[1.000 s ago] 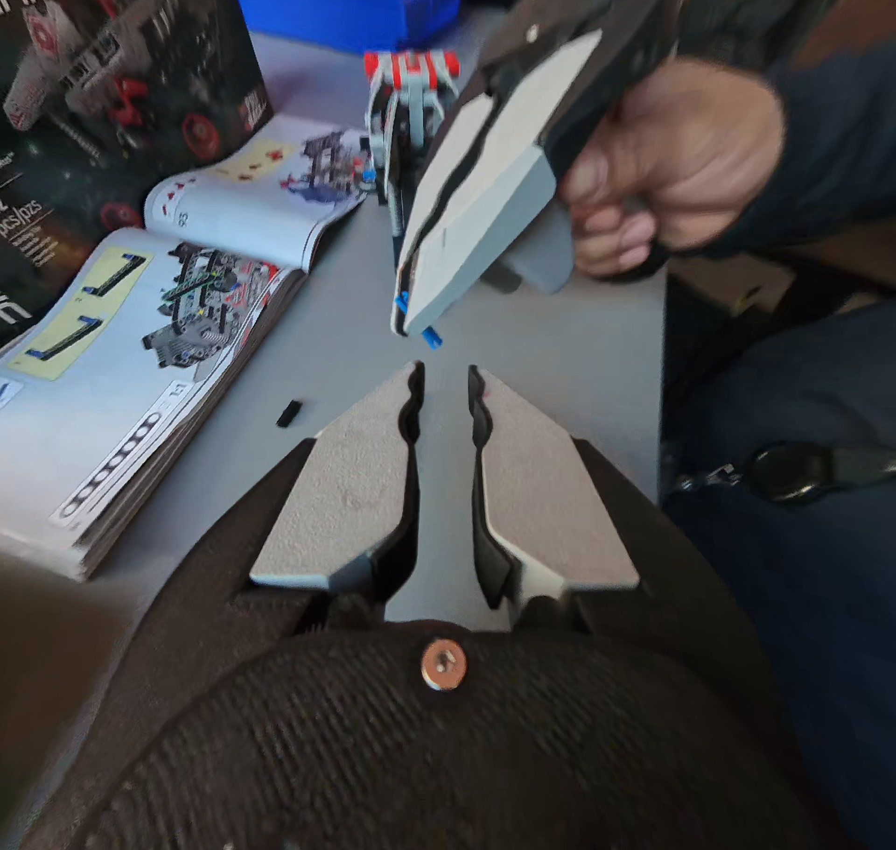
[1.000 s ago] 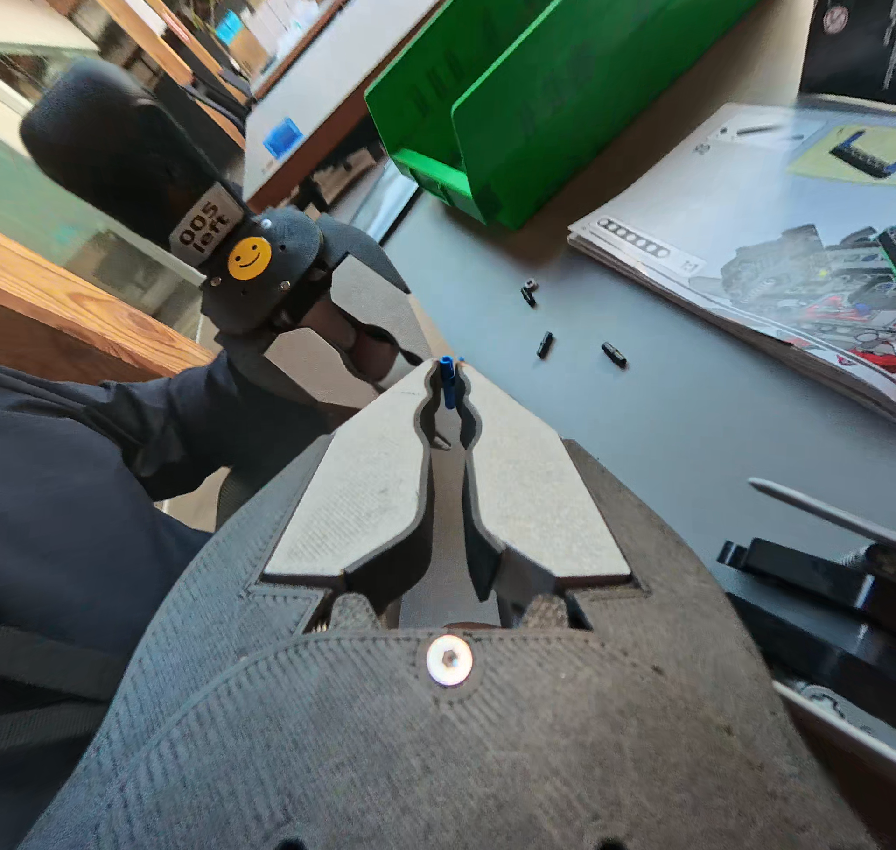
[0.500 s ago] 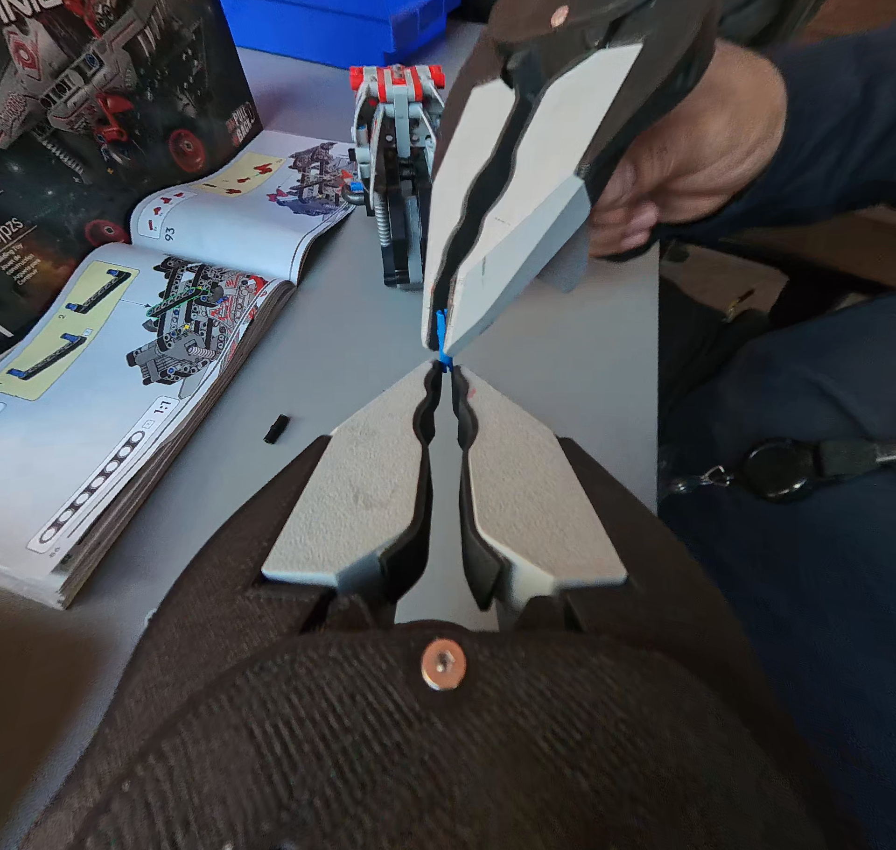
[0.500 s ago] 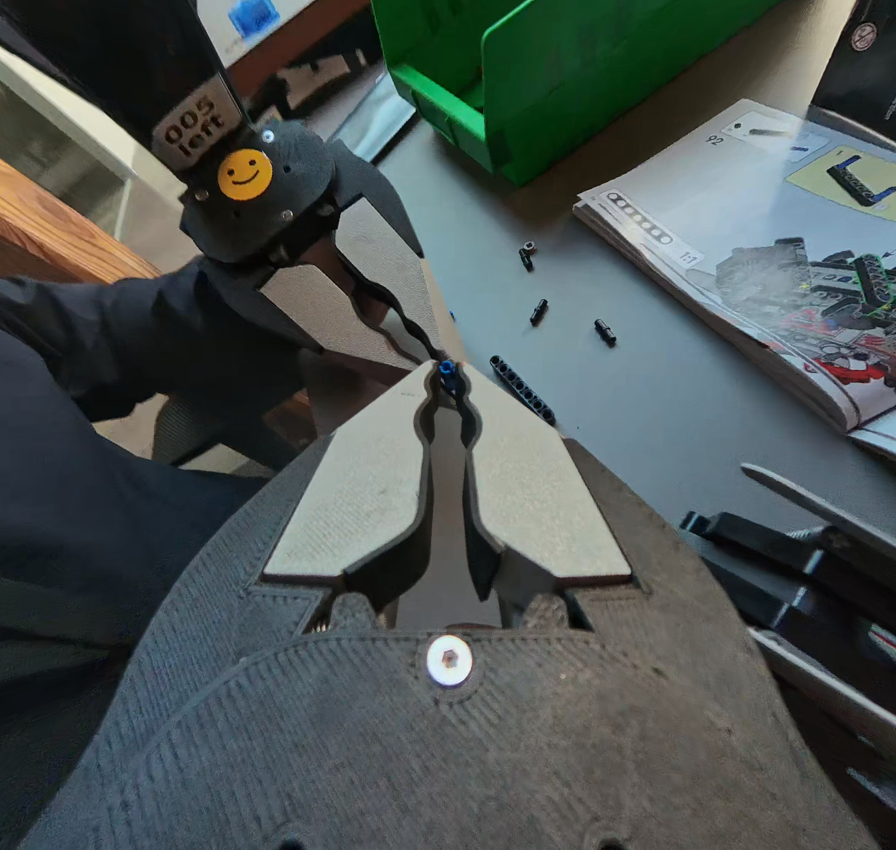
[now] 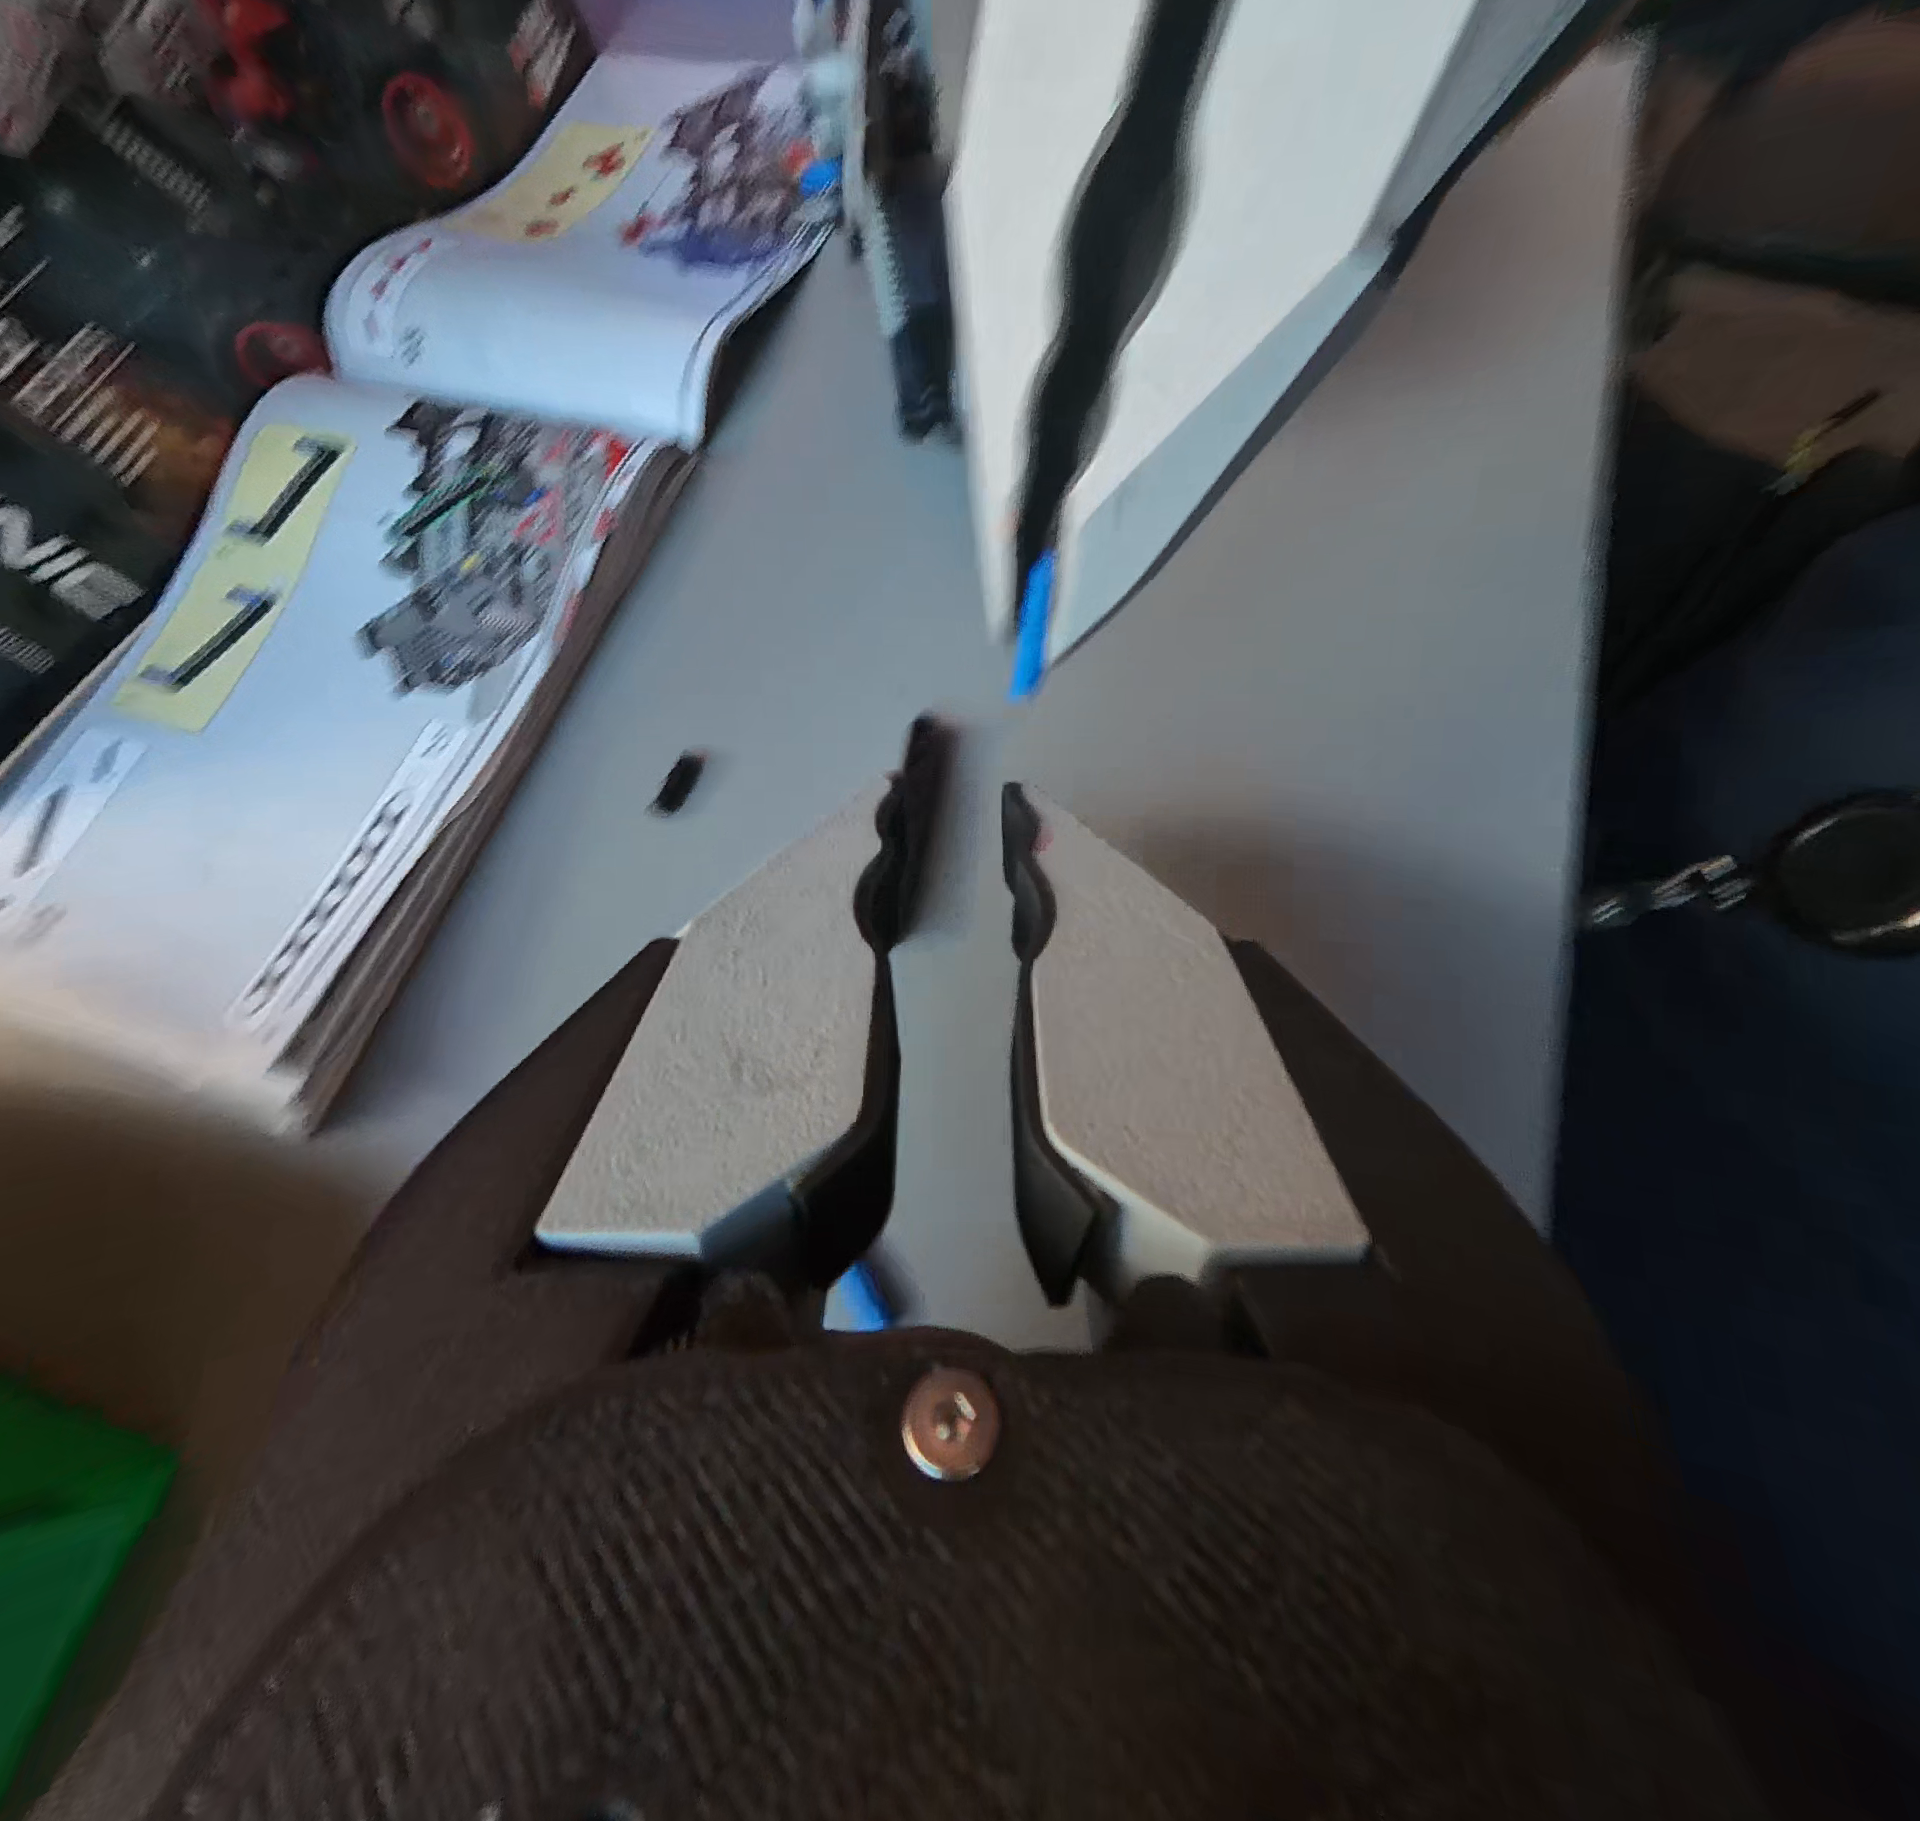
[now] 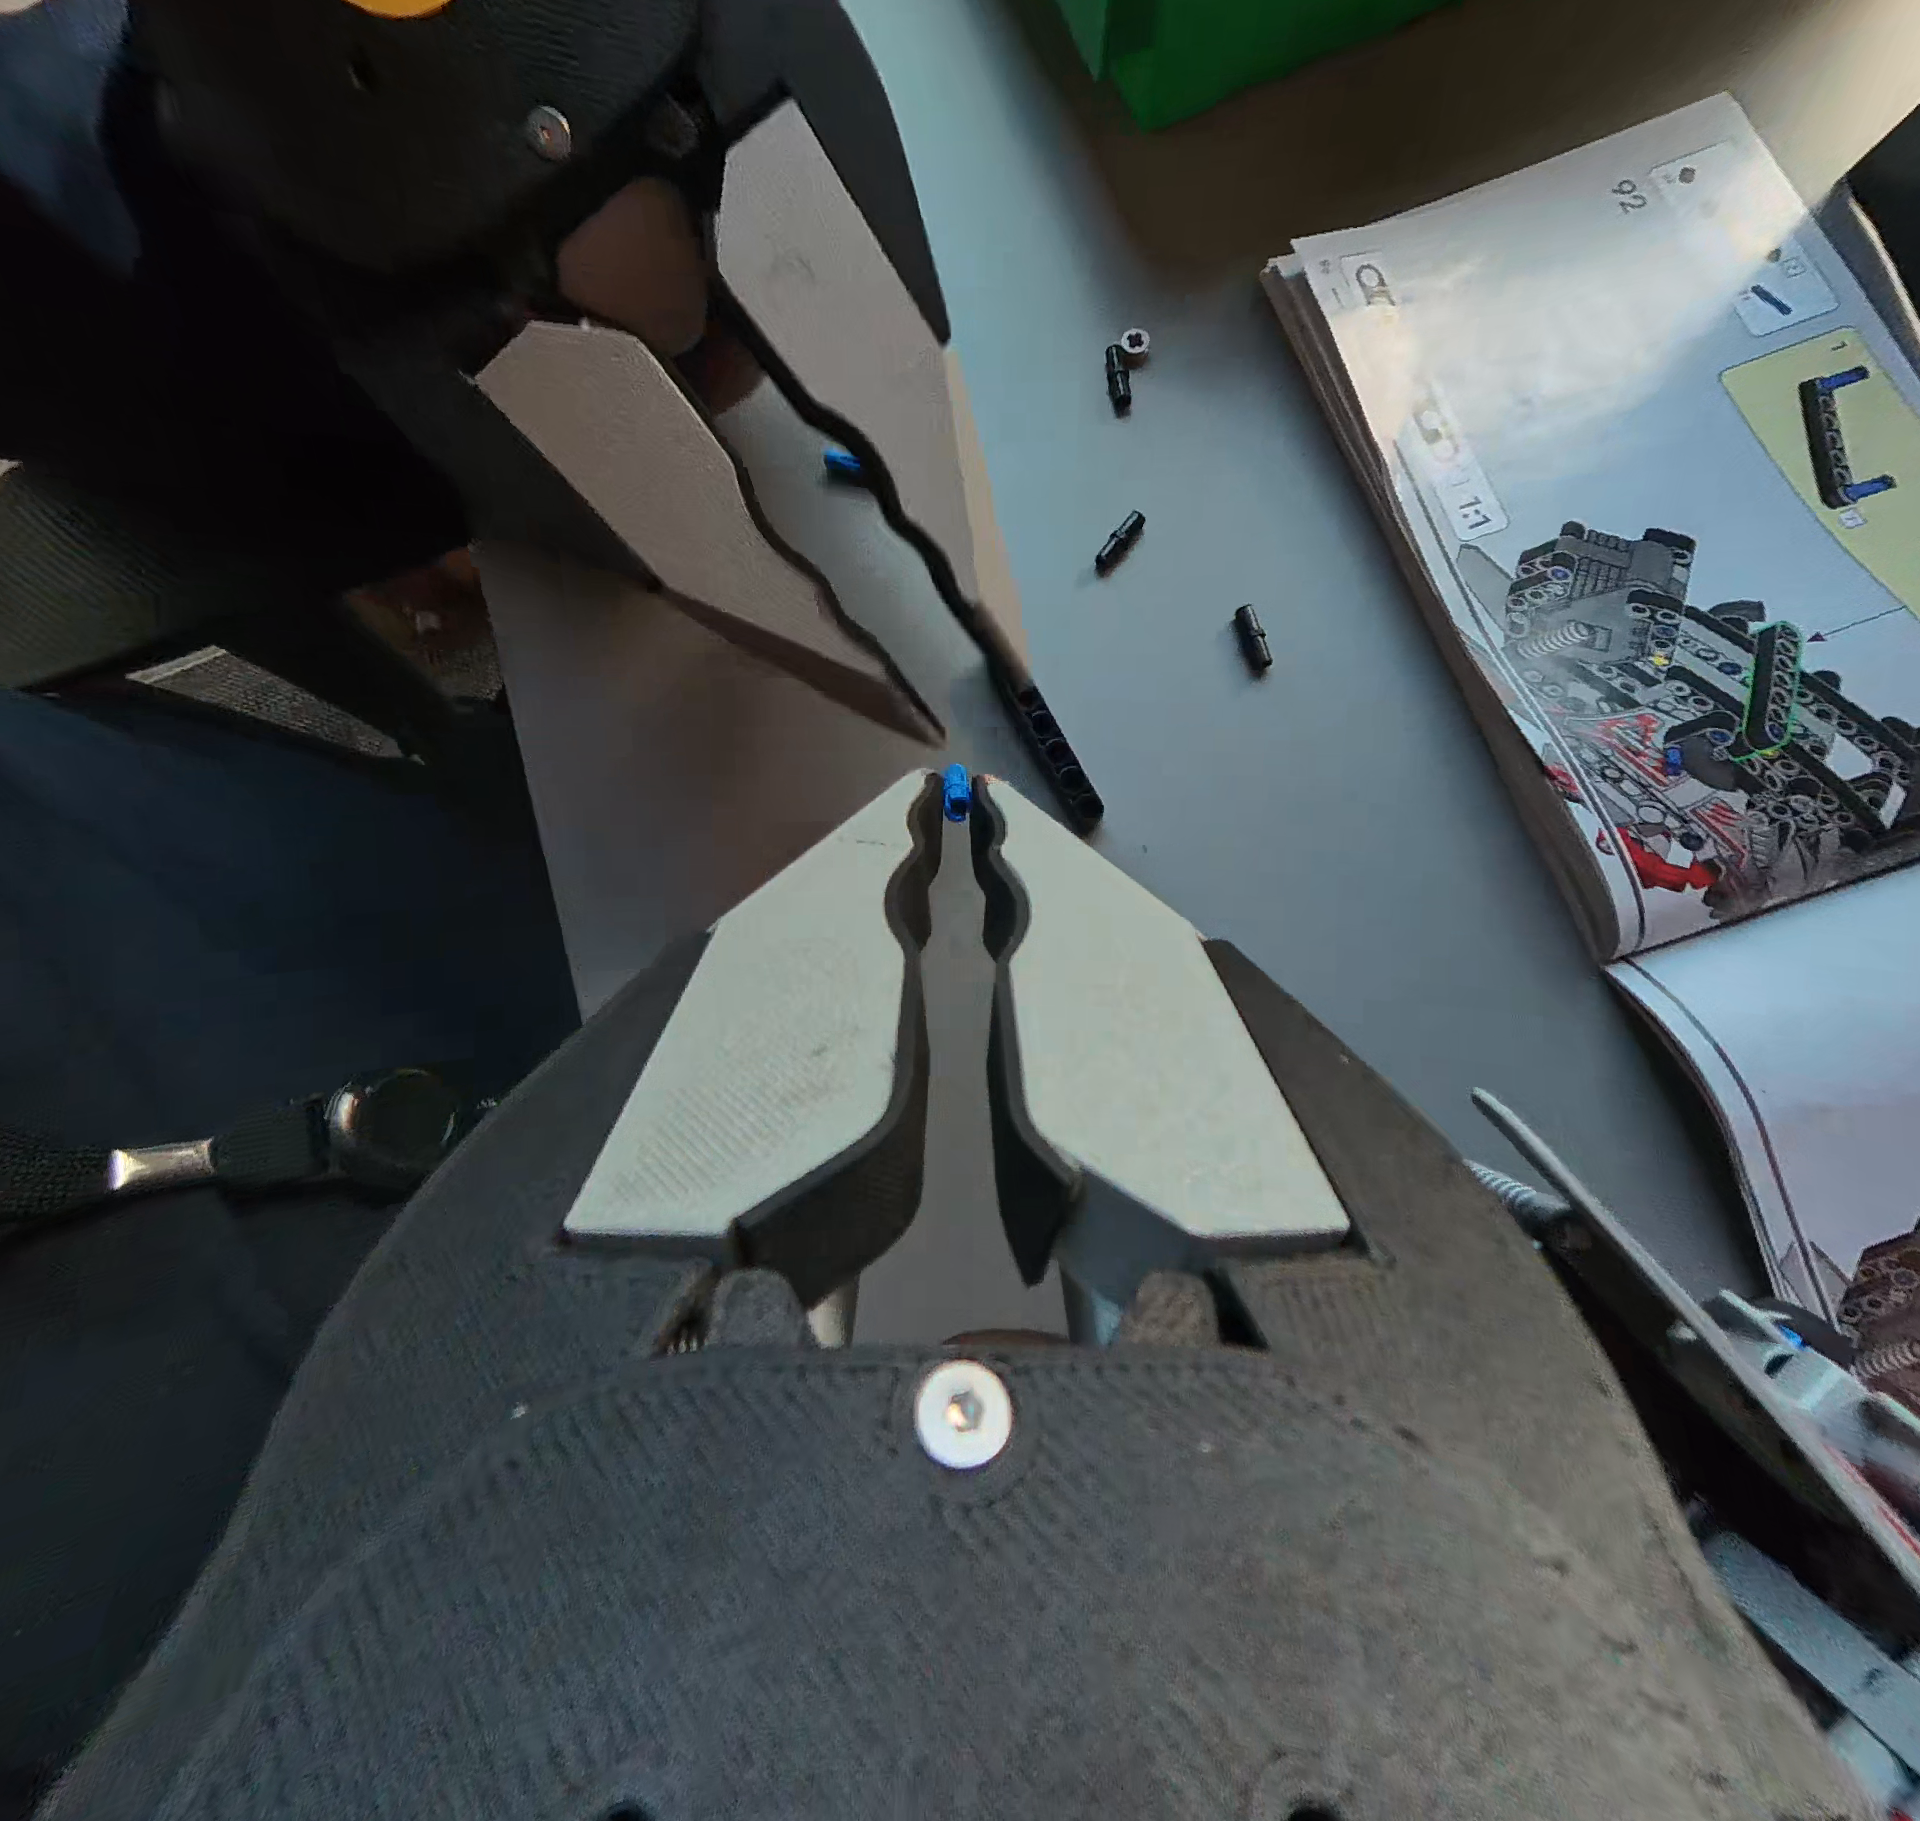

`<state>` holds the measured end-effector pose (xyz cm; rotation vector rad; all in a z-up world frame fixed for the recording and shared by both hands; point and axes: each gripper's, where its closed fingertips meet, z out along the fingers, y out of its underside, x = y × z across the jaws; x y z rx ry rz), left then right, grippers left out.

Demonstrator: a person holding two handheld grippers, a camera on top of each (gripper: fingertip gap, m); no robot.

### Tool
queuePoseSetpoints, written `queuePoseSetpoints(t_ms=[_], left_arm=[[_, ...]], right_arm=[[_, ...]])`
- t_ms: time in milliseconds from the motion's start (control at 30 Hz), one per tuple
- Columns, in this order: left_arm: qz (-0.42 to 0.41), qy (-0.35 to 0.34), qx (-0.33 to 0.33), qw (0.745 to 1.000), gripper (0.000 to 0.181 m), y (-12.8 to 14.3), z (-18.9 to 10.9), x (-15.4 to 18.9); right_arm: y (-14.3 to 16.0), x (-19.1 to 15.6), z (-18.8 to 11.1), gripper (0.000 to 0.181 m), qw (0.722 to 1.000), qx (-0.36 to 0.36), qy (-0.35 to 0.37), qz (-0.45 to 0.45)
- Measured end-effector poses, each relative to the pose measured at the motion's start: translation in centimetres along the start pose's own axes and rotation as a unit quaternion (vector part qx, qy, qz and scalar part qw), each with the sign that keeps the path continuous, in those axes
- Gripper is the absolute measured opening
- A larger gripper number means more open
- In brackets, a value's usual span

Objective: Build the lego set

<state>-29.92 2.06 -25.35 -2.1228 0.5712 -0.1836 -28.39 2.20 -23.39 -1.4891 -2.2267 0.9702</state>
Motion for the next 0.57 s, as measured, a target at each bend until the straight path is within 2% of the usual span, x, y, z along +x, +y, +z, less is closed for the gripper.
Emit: queuePoseSetpoints(t_ms=[33, 200, 433, 567], left_arm=[[0.003, -0.008, -0.014, 1.0, 0.016, 0.7, -0.1, -0.6], [-0.001, 0.007, -0.069, 0.998, 0.018, 3.1, 0.5, -1.2], [0.004, 0.021, -0.068, 0.997, 0.02, 2.7, 1.1, -1.3], [0.008, 0.027, -0.068, 0.997, 0.02, 2.4, 1.5, -1.4]], right_arm=[[0.3, 0.2, 0.0, 0.003, 1.0, -0.007, 0.002, 0.0], [1.3, 1.1, 0.3, 0.003, 0.999, -0.031, 0.004, 0.007], [1.0, 2.6, 0.2, 0.003, 0.998, -0.022, -0.011, 0.056], [1.3, 2.5, 0.8, 0.003, 0.997, -0.045, -0.017, 0.058]])
